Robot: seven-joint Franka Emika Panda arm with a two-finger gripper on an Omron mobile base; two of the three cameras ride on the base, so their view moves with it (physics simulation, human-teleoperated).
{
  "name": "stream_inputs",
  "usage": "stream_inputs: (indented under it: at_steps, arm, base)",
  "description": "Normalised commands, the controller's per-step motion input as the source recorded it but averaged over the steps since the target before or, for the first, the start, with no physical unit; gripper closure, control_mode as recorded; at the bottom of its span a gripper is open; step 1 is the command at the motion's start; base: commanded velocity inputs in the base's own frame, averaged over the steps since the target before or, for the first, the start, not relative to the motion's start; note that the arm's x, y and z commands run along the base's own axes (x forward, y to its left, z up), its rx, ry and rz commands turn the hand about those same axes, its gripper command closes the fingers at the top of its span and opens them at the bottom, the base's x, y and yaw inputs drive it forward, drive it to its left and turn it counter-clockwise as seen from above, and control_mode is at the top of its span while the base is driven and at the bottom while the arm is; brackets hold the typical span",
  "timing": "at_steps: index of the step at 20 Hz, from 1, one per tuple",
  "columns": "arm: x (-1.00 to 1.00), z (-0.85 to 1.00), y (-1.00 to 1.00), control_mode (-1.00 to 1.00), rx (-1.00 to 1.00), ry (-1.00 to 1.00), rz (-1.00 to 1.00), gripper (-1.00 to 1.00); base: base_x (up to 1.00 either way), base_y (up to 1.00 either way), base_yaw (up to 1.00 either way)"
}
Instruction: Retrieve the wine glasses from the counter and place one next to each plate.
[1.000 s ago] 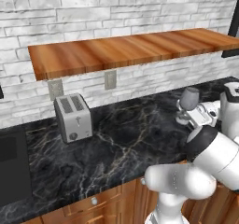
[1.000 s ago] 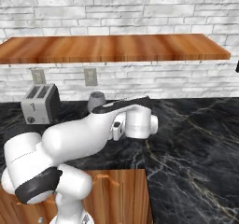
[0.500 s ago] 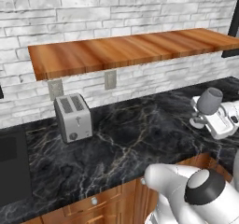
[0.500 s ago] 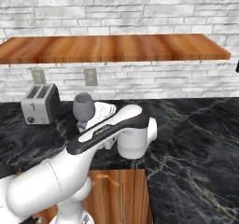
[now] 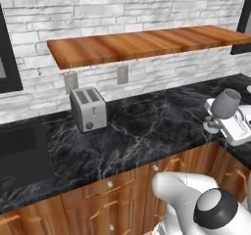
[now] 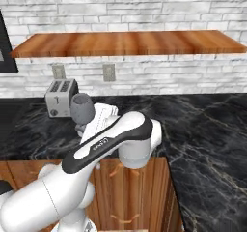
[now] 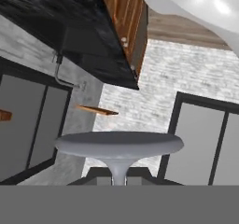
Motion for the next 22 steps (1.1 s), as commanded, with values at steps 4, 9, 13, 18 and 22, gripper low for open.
stream_inputs:
  at_steps: [4,9,13,18,22]
  arm:
    - [0.0,0.0,0.0,1.0,0.0,0.0,0.0,1.0]
    - [0.0,0.0,0.0,1.0,0.0,0.0,0.0,1.0]
    - [0.0,0.0,0.0,1.0,0.0,0.0,0.0,1.0]
    - [0.0,0.0,0.0,1.0,0.0,0.0,0.0,1.0]
    - [0.0,0.0,0.0,1.0,0.0,0.0,0.0,1.0]
  base:
    - [-0.97,0.46,0.0]
    - [-1.0,0.45,0.0]
    - [-1.0,0.27,0.0]
    - [-1.0,0.39,-0.01]
    - [-1.0,0.23,-0.06]
